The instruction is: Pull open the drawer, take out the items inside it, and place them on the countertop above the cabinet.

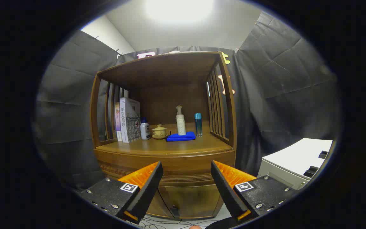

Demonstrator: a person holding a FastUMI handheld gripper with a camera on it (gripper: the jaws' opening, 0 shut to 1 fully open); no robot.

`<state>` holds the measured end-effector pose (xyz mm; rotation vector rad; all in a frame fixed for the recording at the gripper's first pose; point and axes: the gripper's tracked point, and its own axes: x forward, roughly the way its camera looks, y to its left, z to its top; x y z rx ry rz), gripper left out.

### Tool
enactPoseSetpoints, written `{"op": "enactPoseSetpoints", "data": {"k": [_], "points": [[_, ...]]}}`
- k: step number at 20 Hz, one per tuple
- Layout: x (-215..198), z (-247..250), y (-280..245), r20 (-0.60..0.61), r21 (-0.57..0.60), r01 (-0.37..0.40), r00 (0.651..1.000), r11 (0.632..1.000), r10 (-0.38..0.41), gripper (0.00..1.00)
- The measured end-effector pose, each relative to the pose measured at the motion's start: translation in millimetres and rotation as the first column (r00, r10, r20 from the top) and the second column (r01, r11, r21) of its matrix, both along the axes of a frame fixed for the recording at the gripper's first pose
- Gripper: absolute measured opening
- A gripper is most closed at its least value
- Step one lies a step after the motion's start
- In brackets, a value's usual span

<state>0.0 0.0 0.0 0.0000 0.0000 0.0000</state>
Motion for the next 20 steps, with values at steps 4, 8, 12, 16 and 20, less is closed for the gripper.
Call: {"op": "enactPoseSetpoints", "data": {"k": [4, 8, 12, 16, 20], "points": [[-1.4, -2.3, 0.2, 0.004, 0.003, -0.005, 1.0, 1.0, 0.005, 0.95], [0.1, -3.4, -1.9, 0.004, 0.018, -0.004, 1.0, 1.0, 0.004, 0.95], [2.0, -3.2, -2.4, 0.012, 0.01, 0.0, 1.0, 1.0, 0.0, 0.95], [2.2, -3.3, 1.4, 0.016, 0.012, -0.01, 1.0, 1.0, 0.01, 0.95], [5.7, -1.6, 4.7, 0.021, 0.024, -0.023, 1.0, 0.999, 0.022, 0.95]]}}
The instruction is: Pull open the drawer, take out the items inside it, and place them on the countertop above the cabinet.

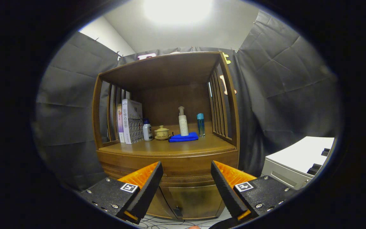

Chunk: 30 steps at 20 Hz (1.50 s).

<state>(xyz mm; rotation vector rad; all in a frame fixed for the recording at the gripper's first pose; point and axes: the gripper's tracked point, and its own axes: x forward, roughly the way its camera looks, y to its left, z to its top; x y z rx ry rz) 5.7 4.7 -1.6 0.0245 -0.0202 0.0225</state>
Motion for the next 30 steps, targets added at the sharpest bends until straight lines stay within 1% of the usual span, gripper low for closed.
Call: {"op": "enactPoseSetpoints", "data": {"k": [8, 13, 19, 25, 30], "points": [[24, 8, 14, 0.023, 0.028, -0.034, 0.999, 0.999, 0.033, 0.95], [47, 6, 31, 0.017, 0.021, -0.056, 0.998, 0.998, 0.056, 0.95], [77, -19, 52, -0.026, 0.022, -0.077, 0.997, 0.997, 0.077, 0.94], [98, -42, 84, -0.066, 0.062, -0.14, 0.987, 0.988, 0.144, 0.95], [112, -78, 95, -0.126, 0.028, -0.143, 0.981, 0.989, 0.145, 0.94]]}}
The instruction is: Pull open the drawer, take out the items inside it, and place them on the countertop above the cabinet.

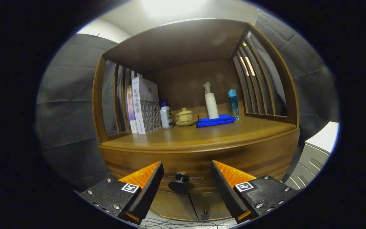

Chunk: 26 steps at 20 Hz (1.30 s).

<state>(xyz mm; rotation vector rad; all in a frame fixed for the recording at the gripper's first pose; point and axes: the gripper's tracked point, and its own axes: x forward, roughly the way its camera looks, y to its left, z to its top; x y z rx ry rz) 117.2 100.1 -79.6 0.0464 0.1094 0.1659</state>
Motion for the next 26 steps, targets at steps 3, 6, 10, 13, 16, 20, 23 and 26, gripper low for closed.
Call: {"op": "enactPoseSetpoints", "data": {"k": [3, 6, 10, 13, 16, 20, 23, 26], "points": [[5, -22, 5, -0.046, -0.017, -0.003, 0.999, 1.0, 0.002, 0.92], [7, -39, 9, -0.081, -0.023, -0.005, 0.997, 1.0, 0.004, 0.86], [13, -47, 14, -0.093, -0.021, -0.008, 0.996, 1.0, 0.006, 0.72], [12, -46, 20, -0.082, -0.022, -0.01, 0.997, 1.0, 0.008, 0.55], [13, -48, 21, -0.105, -0.017, 0.007, 0.994, 1.0, -0.009, 0.4], [3, -47, 20, -0.126, -0.005, 0.017, 0.992, 1.0, -0.017, 0.36], [-15, -47, 18, -0.124, -0.01, 0.013, 0.992, 1.0, -0.015, 0.35], [-29, -45, 18, -0.123, -0.011, 0.005, 0.992, 1.0, -0.006, 0.35]]}}
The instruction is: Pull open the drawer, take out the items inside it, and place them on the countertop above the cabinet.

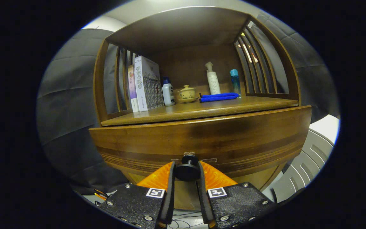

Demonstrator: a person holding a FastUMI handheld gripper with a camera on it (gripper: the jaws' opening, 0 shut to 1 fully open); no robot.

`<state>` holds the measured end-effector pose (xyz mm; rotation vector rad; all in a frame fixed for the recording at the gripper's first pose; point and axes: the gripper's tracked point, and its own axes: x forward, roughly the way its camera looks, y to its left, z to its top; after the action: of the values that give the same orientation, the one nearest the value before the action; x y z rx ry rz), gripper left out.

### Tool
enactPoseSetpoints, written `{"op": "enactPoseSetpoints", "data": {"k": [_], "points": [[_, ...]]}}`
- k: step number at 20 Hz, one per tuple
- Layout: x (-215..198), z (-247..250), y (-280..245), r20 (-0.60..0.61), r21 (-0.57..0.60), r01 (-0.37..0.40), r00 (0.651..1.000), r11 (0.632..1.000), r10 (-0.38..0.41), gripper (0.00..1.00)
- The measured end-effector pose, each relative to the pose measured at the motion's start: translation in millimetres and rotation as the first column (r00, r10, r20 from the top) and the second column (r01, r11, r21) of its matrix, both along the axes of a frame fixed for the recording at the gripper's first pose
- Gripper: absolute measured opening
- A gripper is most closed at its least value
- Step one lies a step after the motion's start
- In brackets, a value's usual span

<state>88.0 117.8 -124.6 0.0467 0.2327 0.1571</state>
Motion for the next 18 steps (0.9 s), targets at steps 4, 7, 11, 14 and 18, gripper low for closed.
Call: {"op": "enactPoseSetpoints", "data": {"k": [4, 7, 11, 14, 18], "points": [[-29, -2, 0, 0.002, -0.009, -0.009, 1.0, 1.0, 0.009, 0.35], [-44, -2, 0, 0.009, -0.023, -0.021, 1.0, 1.0, 0.021, 0.35], [-64, -2, -1, 0.004, -0.026, -0.027, 1.0, 0.999, 0.028, 0.35], [-77, -2, -1, 0.008, -0.034, -0.037, 0.999, 0.999, 0.037, 0.35], [-94, -5, -1, 0.011, -0.047, -0.047, 0.999, 0.998, 0.047, 0.35]]}}
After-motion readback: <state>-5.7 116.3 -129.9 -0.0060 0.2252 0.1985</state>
